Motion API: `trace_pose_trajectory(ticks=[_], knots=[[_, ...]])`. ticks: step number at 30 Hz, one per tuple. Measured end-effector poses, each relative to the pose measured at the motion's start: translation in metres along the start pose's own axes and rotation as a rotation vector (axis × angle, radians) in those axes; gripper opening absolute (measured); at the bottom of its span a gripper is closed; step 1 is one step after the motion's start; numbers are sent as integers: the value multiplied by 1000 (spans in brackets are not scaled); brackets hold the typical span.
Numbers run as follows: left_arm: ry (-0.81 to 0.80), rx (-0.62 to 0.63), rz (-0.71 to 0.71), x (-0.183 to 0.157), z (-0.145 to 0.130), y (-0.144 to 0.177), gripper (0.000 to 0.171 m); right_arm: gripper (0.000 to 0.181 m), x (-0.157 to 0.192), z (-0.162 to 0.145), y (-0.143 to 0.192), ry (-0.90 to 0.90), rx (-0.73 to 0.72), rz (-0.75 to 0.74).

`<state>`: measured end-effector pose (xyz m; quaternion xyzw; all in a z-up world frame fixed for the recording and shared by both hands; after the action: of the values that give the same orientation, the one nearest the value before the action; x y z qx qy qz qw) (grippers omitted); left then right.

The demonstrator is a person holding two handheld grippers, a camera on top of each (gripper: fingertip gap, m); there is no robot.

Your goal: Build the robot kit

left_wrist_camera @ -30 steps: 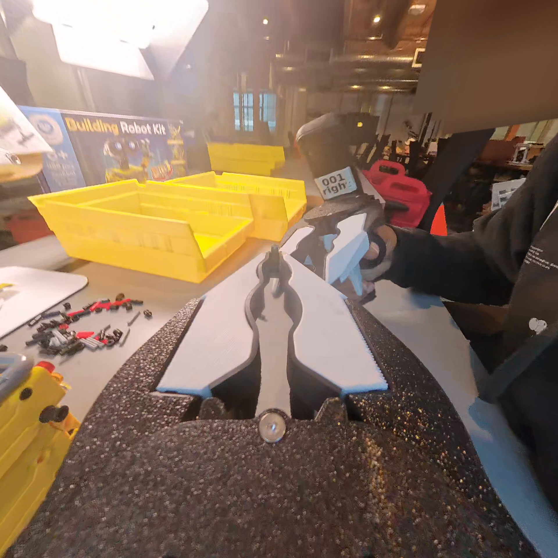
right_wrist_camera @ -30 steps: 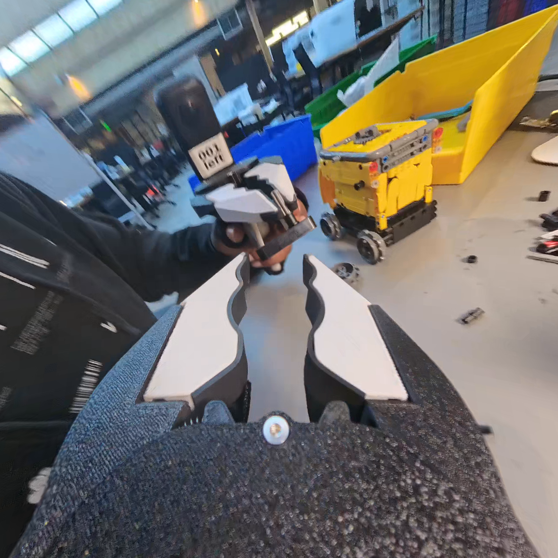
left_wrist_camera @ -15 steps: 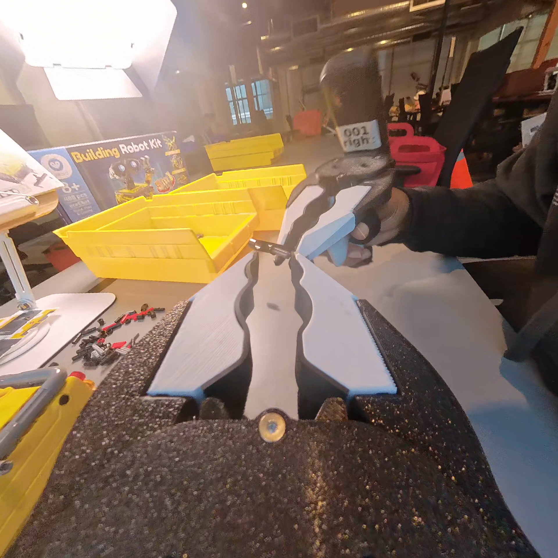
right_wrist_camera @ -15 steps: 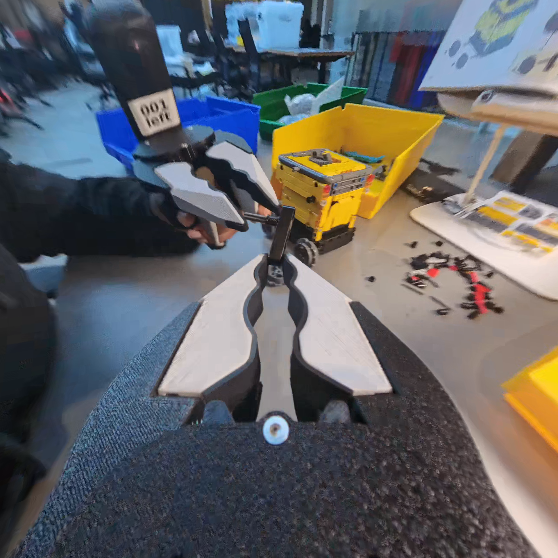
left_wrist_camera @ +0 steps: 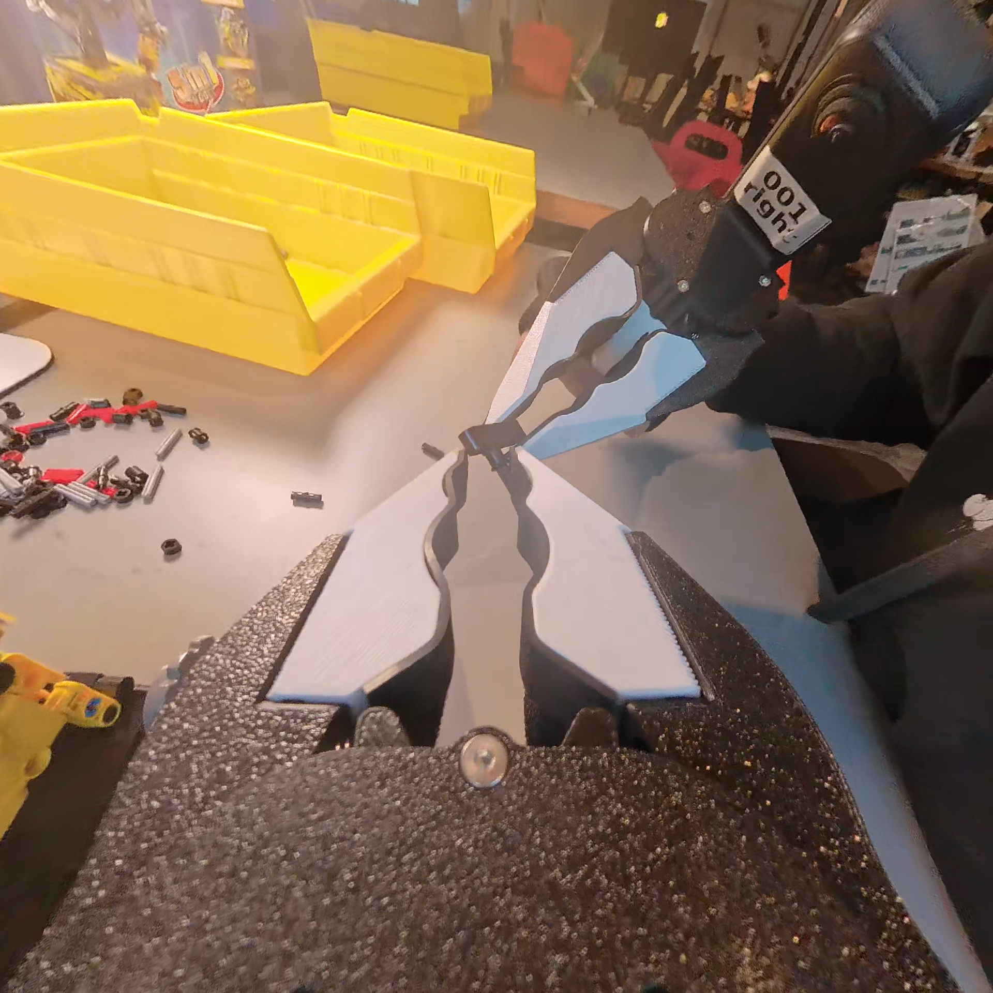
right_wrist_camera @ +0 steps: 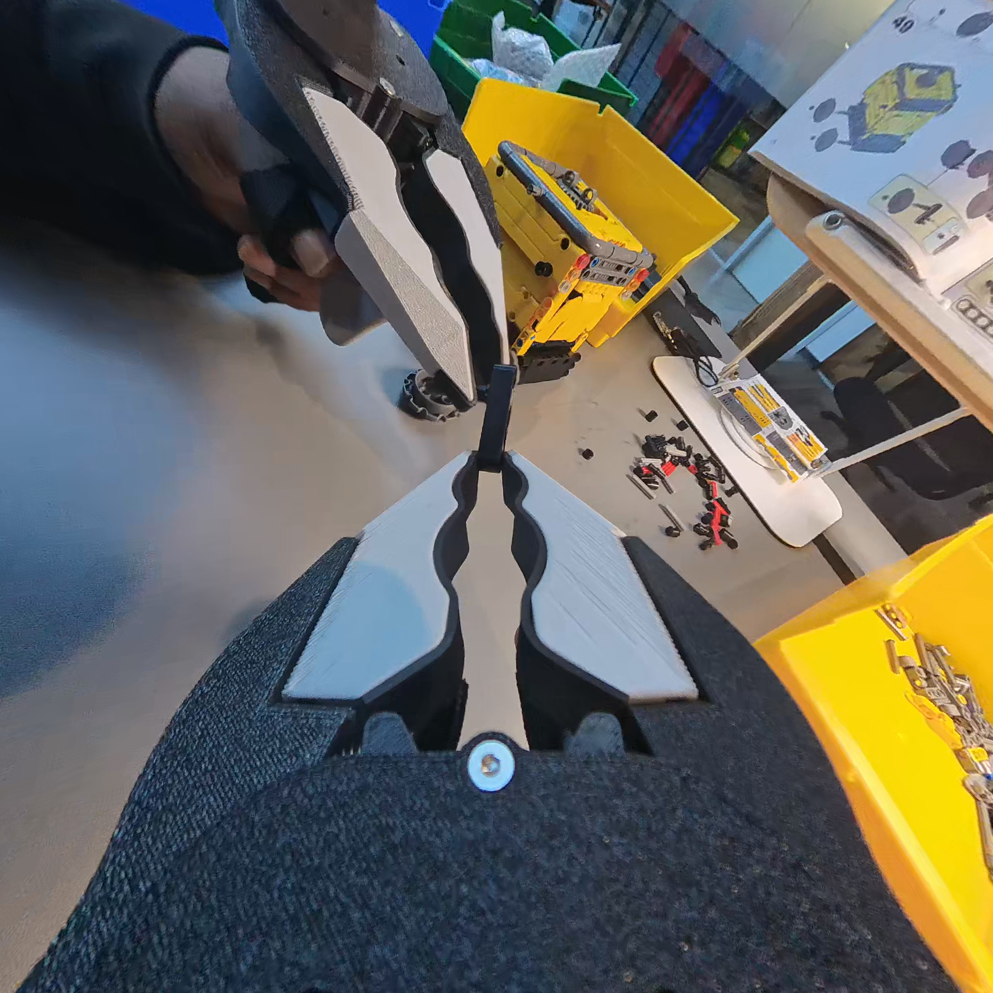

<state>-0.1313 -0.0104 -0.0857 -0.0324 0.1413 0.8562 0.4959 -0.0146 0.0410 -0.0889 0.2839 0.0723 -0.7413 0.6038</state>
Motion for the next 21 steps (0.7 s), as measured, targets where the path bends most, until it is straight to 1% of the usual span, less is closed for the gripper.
trace_pose_trajectory(ticks=[2,5,8,11,13,17,21], knots=[[12,39,10,1,-4,-1,13,8,3,-4,-2,-14,35,12],[82,132,-19,3,-16,-7,13,9,11,-14,-4,-16,136,69],[122,259,-38,3,-32,-17,15,9,21,-26,-2,-76,286,169],[62,374,-16,0,-43,-27,21,9,28,-32,1,-105,415,235],[13,420,-4,-3,-46,-31,26,9,33,-35,2,-99,492,273],[-28,461,32,-3,-50,-31,22,10,35,-35,-1,-116,520,270],[-53,472,48,-1,-51,-26,21,19,36,-34,2,-158,492,318]])
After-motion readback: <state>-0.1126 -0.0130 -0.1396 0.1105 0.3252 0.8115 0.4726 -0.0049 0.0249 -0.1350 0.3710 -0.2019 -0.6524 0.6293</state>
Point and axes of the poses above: each gripper's, where its closed fingertips meet, y back along the fingers, z out of its top, x = y × z across the jaws, the point moved 7 cm from there along y, back along the fingers, and after that the axes turned 14 degrees about -z, right-handed, at the moved point
